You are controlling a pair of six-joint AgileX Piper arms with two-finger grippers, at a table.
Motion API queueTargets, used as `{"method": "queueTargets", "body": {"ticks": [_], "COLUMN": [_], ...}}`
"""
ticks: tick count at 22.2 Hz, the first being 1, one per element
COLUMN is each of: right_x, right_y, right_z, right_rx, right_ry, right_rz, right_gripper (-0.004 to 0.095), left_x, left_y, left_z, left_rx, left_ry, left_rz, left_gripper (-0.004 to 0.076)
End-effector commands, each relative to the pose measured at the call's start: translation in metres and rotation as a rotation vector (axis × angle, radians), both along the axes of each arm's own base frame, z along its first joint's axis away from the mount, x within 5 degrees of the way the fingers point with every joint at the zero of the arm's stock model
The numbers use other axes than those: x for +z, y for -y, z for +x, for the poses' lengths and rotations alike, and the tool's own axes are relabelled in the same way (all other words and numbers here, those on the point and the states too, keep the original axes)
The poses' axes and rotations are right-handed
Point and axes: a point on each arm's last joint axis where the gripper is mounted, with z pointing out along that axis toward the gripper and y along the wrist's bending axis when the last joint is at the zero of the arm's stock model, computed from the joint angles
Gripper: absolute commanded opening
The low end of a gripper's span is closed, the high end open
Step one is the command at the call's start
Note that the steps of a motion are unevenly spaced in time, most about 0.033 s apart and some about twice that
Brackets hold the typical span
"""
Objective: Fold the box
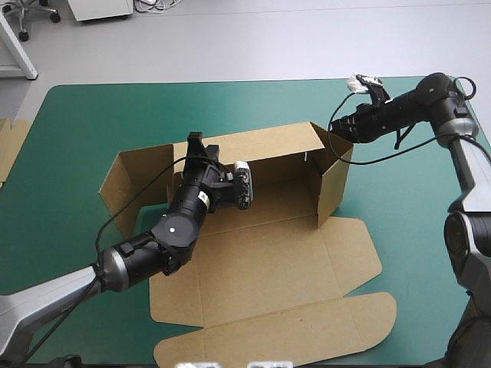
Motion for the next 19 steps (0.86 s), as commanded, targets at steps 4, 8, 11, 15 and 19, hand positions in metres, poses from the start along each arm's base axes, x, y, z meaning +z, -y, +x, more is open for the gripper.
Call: {"method": "queueTargets", "body": {"ticks": [4, 8, 11, 15, 19], "right_x": [0.019, 0.012, 0.006, 0.005, 0.005], "right_y": [-0.002, -0.006, -0.007, -0.008, -0.01], "right_z": [-0.034, -0.057, -0.07, -0.08, -0.082], "right_rx": [0.032, 0.047, 0.081, 0.149, 0.182], "right_ry": [0.079, 0.151, 0.192, 0.254, 0.252], "right_rz": [0.048, 0.094, 0.093, 0.054, 0.048], "right_gripper": [0.0238, 0.0238, 0.0239, 0.0239, 0.0239], "left_x": [0.011, 0.01, 0.01, 0.01, 0.01], "left_y": [0.001, 0.001, 0.001, 0.002, 0.003], "left_z": [0.004, 0.005, 0.005, 0.004, 0.004], "left_rx": [0.023, 0.02, 0.021, 0.01, 0.007], "left_ry": [0.061, 0.059, 0.059, 0.056, 0.055], "left_rz": [0.007, 0.008, 0.005, 0.004, 0.003], "left_gripper": [-0.001, -0.001, -0.001, -0.001, -0.001]}}
